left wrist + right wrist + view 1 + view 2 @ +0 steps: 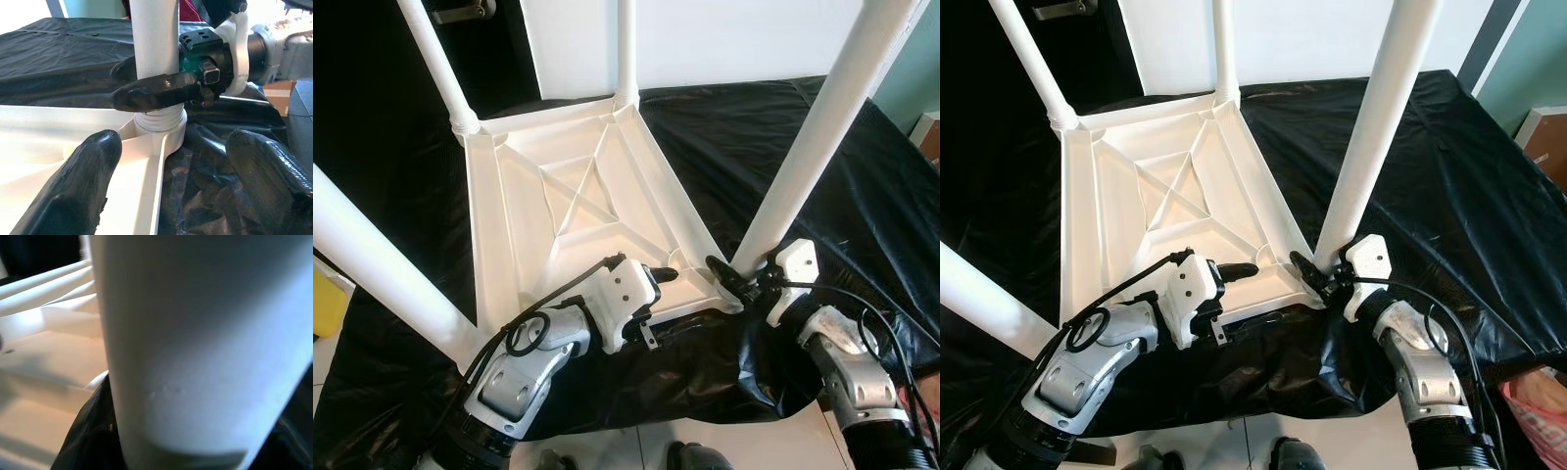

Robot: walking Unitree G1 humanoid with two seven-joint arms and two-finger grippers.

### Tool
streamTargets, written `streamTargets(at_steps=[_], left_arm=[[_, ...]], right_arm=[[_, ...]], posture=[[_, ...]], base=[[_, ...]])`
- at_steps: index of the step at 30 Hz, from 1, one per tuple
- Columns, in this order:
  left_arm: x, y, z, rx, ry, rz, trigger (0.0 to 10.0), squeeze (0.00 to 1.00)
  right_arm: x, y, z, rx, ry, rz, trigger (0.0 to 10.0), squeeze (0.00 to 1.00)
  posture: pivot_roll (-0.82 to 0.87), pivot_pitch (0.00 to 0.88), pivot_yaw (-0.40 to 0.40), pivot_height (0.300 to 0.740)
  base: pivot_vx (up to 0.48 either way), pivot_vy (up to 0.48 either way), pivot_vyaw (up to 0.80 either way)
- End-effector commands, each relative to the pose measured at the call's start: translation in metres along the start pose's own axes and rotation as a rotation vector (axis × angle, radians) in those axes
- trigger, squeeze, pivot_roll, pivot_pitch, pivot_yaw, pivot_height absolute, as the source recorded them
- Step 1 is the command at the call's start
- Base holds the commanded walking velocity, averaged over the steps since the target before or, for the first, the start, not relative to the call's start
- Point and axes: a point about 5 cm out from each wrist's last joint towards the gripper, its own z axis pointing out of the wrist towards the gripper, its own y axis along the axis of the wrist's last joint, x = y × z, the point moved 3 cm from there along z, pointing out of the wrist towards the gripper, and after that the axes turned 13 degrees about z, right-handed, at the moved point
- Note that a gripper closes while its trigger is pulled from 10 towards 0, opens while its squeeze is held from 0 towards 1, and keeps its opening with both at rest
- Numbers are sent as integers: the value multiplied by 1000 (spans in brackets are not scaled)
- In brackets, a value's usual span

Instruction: Building children table

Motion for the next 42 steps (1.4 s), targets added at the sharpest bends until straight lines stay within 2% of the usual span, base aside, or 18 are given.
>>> streamTargets(at_steps=[1,8,9,10,11,12,13,14,15,16,17,20,25,33,34,36,37,42], left_arm=[[-3,-5,0,18,4,-6,10000,0],[-4,-7,1,24,5,-3,10000,0],[-4,-8,1,27,7,-1,10000,0],[-4,-8,1,27,7,-1,10000,0],[-3,-8,1,30,12,4,10000,0],[-3,-8,1,30,12,4,10000,0],[-2,-9,1,31,15,8,10000,0],[-2,-9,1,31,15,8,10000,0],[-1,-9,2,32,18,11,10000,0],[-1,-9,2,32,18,11,10000,0],[1,-9,2,33,20,12,10000,0],[1,-10,2,32,22,12,10000,0],[1,-11,3,33,25,9,10000,0],[-3,-10,6,23,10,9,10000,0],[-3,-10,6,22,9,9,10000,0],[-3,-10,6,22,9,9,10000,0],[-3,-9,6,21,10,7,10000,0],[-5,-9,6,17,10,3,10000,0]], right_arm=[[1,-21,-6,84,-47,25,10000,0],[0,-25,-6,76,-143,42,10000,0],[-1,-30,-7,74,-242,65,10000,0],[-1,-30,-7,74,-242,65,10000,0],[-2,-35,-8,71,-348,70,10000,0],[-2,-35,-8,71,-348,70,10000,0],[-2,-38,-10,69,-413,70,10000,0],[-2,-38,-10,69,-413,70,10000,0],[-1,-40,-10,57,-501,91,10000,0],[-1,-40,-10,57,-501,91,10000,0],[4,-41,-10,42,-606,134,10000,0],[9,-42,-8,34,-640,158,10000,0],[19,-40,-2,29,-624,155,10000,0],[17,-31,-4,-7,-613,121,10000,0],[17,-29,-5,-12,-615,119,10000,47],[17,-29,-5,-12,-615,119,10000,47],[17,-27,-5,-19,-612,125,10000,1000],[18,-16,-8,-66,-549,112,10000,1000]], posture=[[-117,136,21,740],[-118,122,17,740],[-116,109,16,740],[-116,109,16,740],[-114,100,16,740],[-114,100,16,740],[-114,100,16,740],[-114,100,16,740],[-112,90,11,740],[-112,90,11,740],[-112,89,10,740],[-114,82,10,740],[-116,81,13,740],[-125,82,11,740],[-125,83,10,740],[-125,83,10,740],[-125,86,10,740],[-130,93,8,740]], base=[[0,0,0],[0,0,0],[0,0,0],[0,0,0],[0,0,0],[0,0,0],[0,0,0],[0,0,0],[0,0,0],[0,0,0],[0,0,0],[0,0,0],[0,0,0],[0,0,0],[0,0,0],[0,0,0],[0,0,0],[0,0,0]])
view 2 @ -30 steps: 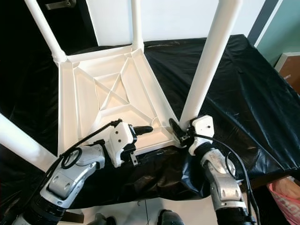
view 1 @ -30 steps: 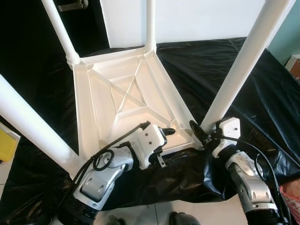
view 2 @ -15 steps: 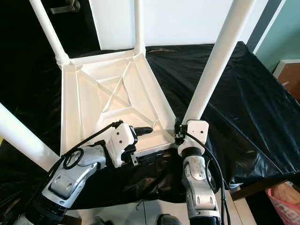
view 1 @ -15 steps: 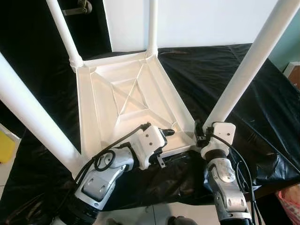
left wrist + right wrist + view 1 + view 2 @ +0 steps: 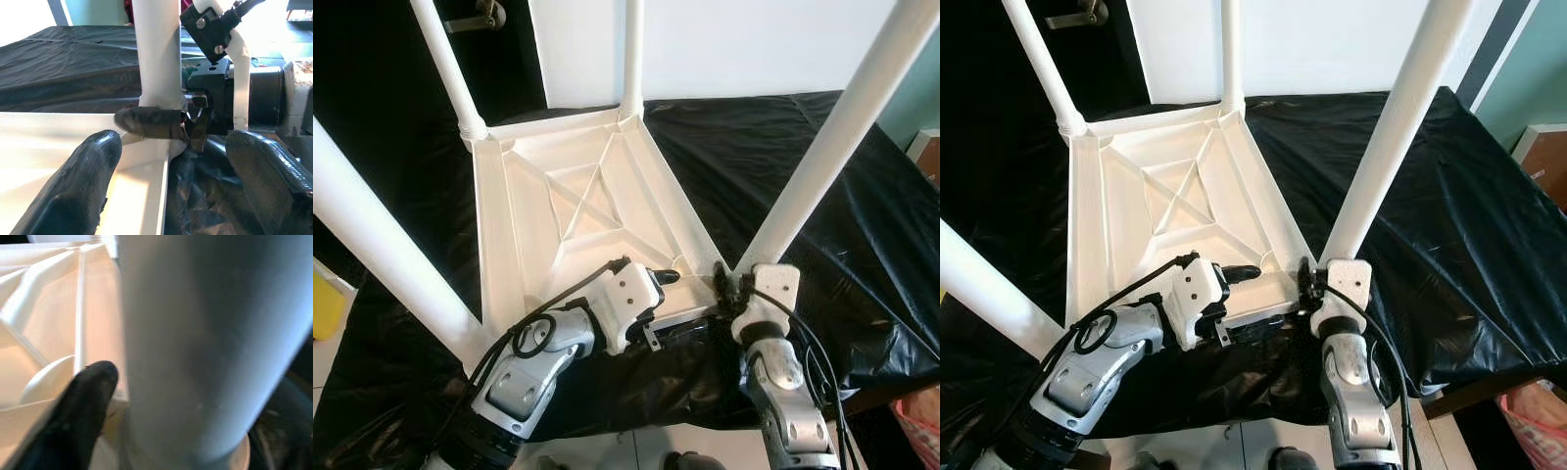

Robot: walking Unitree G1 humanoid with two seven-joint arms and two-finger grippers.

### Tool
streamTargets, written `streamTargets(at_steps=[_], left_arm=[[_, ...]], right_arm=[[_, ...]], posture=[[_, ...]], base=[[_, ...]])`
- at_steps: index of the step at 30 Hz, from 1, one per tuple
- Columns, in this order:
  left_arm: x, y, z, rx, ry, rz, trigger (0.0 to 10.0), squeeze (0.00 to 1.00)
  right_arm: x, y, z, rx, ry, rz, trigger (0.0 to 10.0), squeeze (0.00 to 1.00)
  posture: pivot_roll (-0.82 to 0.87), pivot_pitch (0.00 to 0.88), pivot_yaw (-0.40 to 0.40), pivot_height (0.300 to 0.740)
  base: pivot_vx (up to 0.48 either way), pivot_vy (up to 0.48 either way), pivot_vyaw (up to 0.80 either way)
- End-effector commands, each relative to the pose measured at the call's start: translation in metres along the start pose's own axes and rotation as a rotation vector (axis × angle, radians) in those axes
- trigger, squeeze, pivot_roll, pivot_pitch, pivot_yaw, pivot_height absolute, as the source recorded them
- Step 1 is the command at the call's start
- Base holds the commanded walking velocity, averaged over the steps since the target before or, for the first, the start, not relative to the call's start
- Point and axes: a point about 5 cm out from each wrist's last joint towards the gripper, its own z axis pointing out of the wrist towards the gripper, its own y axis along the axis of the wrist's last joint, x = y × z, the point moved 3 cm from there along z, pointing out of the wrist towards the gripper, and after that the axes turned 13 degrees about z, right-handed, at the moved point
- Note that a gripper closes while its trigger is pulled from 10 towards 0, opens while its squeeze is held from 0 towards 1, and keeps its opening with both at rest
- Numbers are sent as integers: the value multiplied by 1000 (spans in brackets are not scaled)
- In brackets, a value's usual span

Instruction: Building children table

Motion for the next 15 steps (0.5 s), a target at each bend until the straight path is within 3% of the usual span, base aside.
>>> streamTargets(at_steps=[1,6,7,8,9,15], left_arm=[[-3,-3,1,10,5,-5,10000,0],[-5,-3,2,9,5,-4,10000,0],[-5,-3,2,9,4,-4,10000,0],[-5,-3,2,9,4,-4,10000,0],[-5,-4,2,10,3,-5,10000,0],[-8,-11,2,38,-15,16,10000,0]], right_arm=[[0,4,-2,-16,18,10,10000,1000],[-9,13,-5,-38,76,6,10000,1000],[-14,15,-6,-37,118,-6,10000,576],[-14,15,-6,-37,118,-6,10000,576],[-17,17,-7,-23,172,-9,10000,0],[-19,18,0,18,367,-63,10000,0]], posture=[[-130,93,8,740],[-134,95,8,740],[-137,95,9,740],[-137,95,9,740],[-138,96,10,740],[-145,98,22,740]], base=[[0,0,0],[0,0,0],[0,0,0],[0,0,0],[0,0,0],[0,0,0]])
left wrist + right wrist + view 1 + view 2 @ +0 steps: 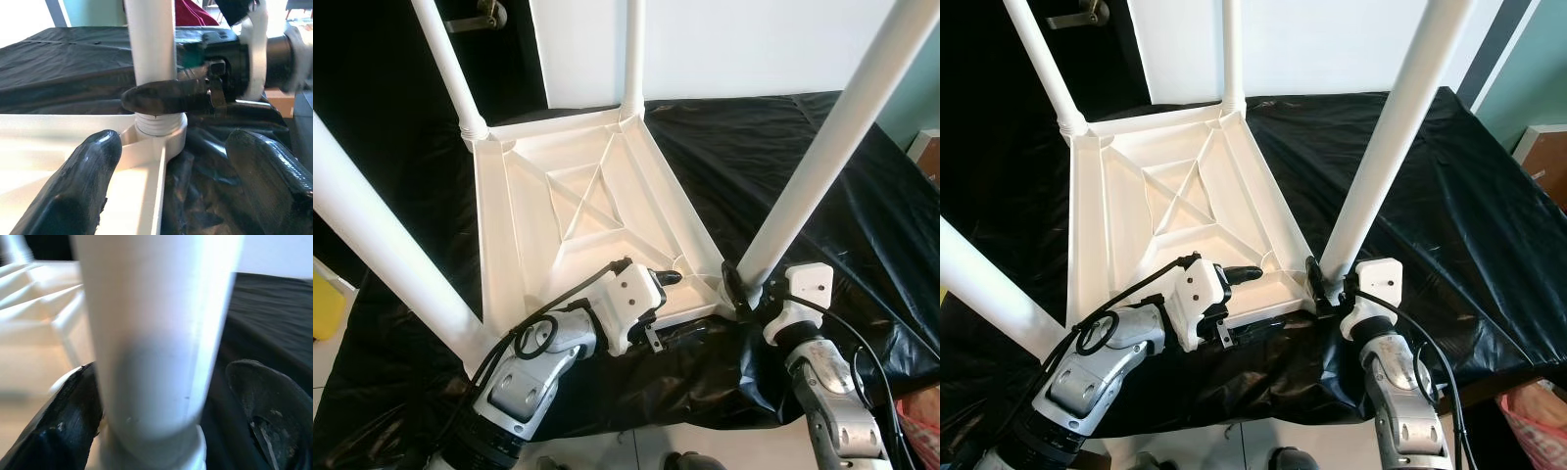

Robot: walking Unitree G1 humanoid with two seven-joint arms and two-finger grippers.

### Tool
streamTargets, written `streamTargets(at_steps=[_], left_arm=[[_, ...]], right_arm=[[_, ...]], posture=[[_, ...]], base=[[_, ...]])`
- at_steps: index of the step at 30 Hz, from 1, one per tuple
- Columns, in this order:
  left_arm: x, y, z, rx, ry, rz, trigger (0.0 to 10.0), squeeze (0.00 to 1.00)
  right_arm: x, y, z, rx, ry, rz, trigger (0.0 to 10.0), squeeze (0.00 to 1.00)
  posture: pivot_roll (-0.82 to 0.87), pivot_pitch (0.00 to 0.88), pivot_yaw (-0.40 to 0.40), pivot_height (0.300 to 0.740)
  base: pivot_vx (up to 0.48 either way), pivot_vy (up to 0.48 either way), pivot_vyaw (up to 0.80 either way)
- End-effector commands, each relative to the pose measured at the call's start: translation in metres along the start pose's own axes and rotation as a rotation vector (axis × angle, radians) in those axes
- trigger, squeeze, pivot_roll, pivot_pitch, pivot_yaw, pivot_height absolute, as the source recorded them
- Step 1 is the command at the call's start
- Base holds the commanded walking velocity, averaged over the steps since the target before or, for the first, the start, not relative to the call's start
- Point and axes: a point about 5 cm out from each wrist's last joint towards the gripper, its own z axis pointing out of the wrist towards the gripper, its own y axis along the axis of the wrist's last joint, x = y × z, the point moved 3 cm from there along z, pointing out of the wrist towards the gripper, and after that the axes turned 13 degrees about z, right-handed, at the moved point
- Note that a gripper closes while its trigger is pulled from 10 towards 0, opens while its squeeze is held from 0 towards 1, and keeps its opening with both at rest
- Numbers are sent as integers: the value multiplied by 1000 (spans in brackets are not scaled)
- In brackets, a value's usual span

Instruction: Building children table

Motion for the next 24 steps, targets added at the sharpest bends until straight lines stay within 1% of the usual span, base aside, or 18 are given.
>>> streamTargets(at_steps=[1,2,3,4,5,6,7,10,11,12,13,14,17,18,22,24], left_arm=[[-5,-8,0,32,-4,6,10000,0],[-5,-8,0,32,-4,6,10000,0],[-5,-10,0,44,-4,9,10000,0],[-5,-10,0,44,-4,9,10000,0],[-5,-12,1,49,-3,11,10000,0],[-5,-12,1,49,-3,11,10000,0],[-4,-13,1,53,2,8,10000,0],[-3,-13,2,52,6,6,10000,0],[-3,-12,2,51,9,6,10000,0],[-3,-12,2,51,9,6,10000,0],[-3,-12,2,49,12,6,10000,0],[-3,-11,3,48,15,6,10000,0],[-3,-11,3,48,15,6,10000,0],[-3,-11,3,47,18,6,10000,0],[-1,-10,4,42,29,8,10000,0],[-1,-10,5,39,34,10,10000,0]], right_arm=[[3,-2,1,5,46,10,10000,0],[3,-2,1,5,46,10,10000,0],[5,-2,6,18,90,-3,10000,0],[5,-2,6,18,90,-3,10000,0],[6,-2,11,27,129,-10,10000,0],[6,-2,11,27,129,-10,10000,0],[8,-2,15,39,166,-20,10000,0],[10,-3,19,50,195,-33,10000,0],[12,-5,22,64,225,-38,7961,0],[12,-5,22,64,225,-38,7961,0],[12,-7,23,75,241,-43,4000,0],[11,-9,22,84,253,-46,706,0],[11,-9,22,84,253,-46,706,0],[11,-11,22,93,258,-43,0,0],[7,-16,17,108,257,-25,0,0],[3,-18,14,112,236,-19,0,0]], posture=[[-145,98,22,740],[-145,98,22,740],[-143,97,24,740],[-143,97,24,740],[-139,100,23,740],[-139,100,23,740],[-137,101,23,740],[-134,101,20,740],[-132,101,17,740],[-132,101,17,740],[-131,102,13,740],[-129,101,9,740],[-129,101,9,740],[-129,101,9,740],[-133,102,3,740],[-136,104,6,740]], base=[[0,0,0],[0,0,0],[0,0,0],[0,0,0],[0,0,0],[0,0,0],[0,0,0],[0,0,0],[0,0,0],[0,0,0],[0,0,0],[0,0,0],[0,0,0],[0,0,0],[0,0,0],[0,0,0]])
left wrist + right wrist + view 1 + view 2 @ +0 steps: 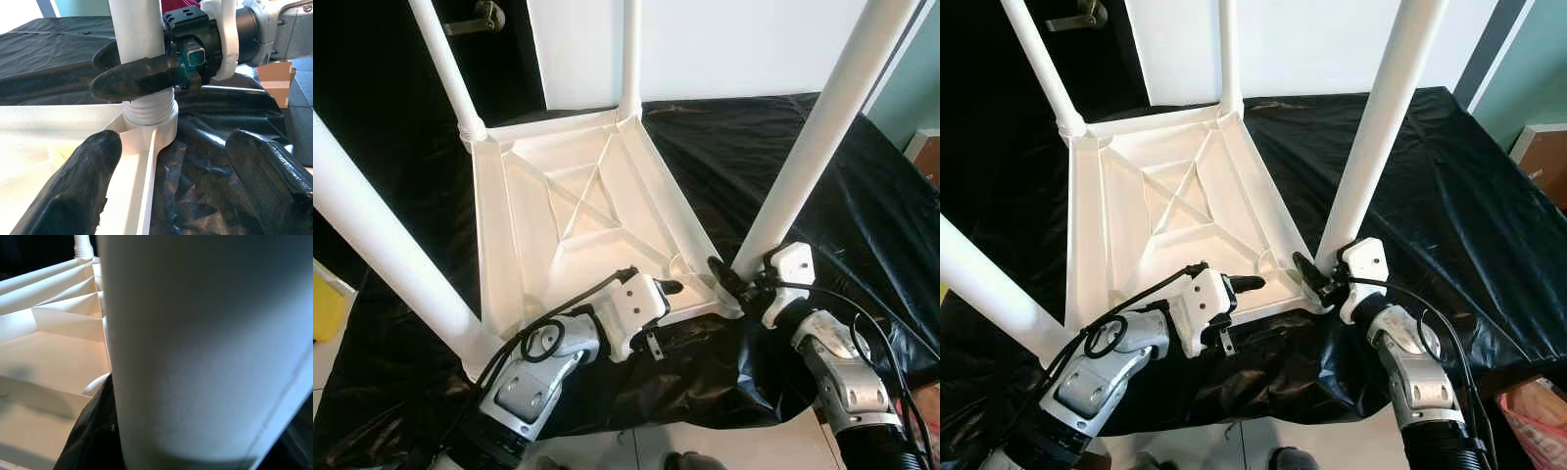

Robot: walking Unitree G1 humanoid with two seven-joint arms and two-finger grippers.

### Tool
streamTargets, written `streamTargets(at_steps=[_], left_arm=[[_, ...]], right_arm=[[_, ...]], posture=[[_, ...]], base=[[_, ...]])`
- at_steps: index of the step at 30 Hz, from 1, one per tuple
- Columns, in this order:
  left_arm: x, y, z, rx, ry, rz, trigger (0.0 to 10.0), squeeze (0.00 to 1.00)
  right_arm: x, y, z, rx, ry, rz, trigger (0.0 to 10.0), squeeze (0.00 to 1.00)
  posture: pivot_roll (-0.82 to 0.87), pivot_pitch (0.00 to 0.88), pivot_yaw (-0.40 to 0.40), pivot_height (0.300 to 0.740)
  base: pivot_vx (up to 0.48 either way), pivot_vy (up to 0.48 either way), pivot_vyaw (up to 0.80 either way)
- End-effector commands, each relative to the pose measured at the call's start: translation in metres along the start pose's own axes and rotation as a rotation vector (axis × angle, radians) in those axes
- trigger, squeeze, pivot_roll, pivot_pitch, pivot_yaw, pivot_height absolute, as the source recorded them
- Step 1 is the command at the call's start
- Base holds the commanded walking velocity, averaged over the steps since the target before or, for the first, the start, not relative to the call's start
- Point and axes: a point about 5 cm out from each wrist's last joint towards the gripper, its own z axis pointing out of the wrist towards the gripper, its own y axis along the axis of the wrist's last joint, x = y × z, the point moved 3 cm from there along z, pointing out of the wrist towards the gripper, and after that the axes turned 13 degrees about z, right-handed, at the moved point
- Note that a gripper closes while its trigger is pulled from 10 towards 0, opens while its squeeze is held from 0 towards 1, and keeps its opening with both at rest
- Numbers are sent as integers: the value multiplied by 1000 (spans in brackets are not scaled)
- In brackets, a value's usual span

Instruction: Building children table

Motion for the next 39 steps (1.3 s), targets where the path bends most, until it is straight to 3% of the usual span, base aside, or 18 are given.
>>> streamTargets(at_steps=[1,3,4,5,9,12,15,17,19,23,24,27,37,38,39], left_arm=[[3,-3,0,21,43,11,10000,0],[3,-4,0,21,44,11,10000,0],[3,-4,0,21,44,12,10000,0],[3,-4,0,22,44,12,10000,0],[4,-5,0,23,44,12,10000,0],[5,-4,-1,23,45,12,10000,0],[5,-4,-1,23,45,12,10000,0],[5,-4,-1,24,46,12,10000,0],[5,-4,-2,26,45,10,10000,0],[4,-4,-2,27,41,10,10000,0],[4,-4,-3,28,34,12,10000,0],[4,-5,-3,29,32,13,10000,0],[5,-4,-2,27,29,15,10000,0],[5,-4,-1,26,29,15,10000,0],[5,-4,-1,26,29,15,10000,0]], right_arm=[[2,-16,-5,55,7,24,0,0],[2,-17,-6,55,-1,28,0,0],[0,-17,-7,48,-25,44,8510,0],[-1,-15,-8,33,-51,55,10000,0],[-1,-12,-9,-2,-97,76,10000,0],[-1,-9,-14,-46,-222,98,10000,0],[-1,-9,-14,-46,-222,98,10000,0],[-1,-10,-16,-51,-279,98,10000,0],[3,-18,-15,-48,-425,125,10000,0],[11,-22,-13,-55,-484,155,10000,0],[14,-24,-13,-62,-563,177,10000,0],[16,-27,-13,-45,-613,172,10000,0],[22,-20,-11,-81,-604,176,10000,0],[23,-18,-11,-87,-598,172,10000,961],[23,-18,-11,-87,-598,172,10000,961]], posture=[[-136,104,6,740],[-136,104,6,740],[-139,104,8,740],[-140,105,10,740],[-140,107,11,740],[-136,110,11,740],[-136,110,11,740],[-137,112,12,740],[-138,118,21,740],[-137,121,28,740],[-134,122,28,740],[-134,121,30,740],[-139,120,29,740],[-138,118,28,740],[-138,118,28,740]], base=[[0,0,0],[0,0,0],[0,0,0],[0,0,0],[0,0,0],[0,0,0],[0,0,0],[0,0,0],[0,0,0],[0,0,0],[0,0,0],[0,0,0],[0,0,0],[0,0,0],[0,0,0]])
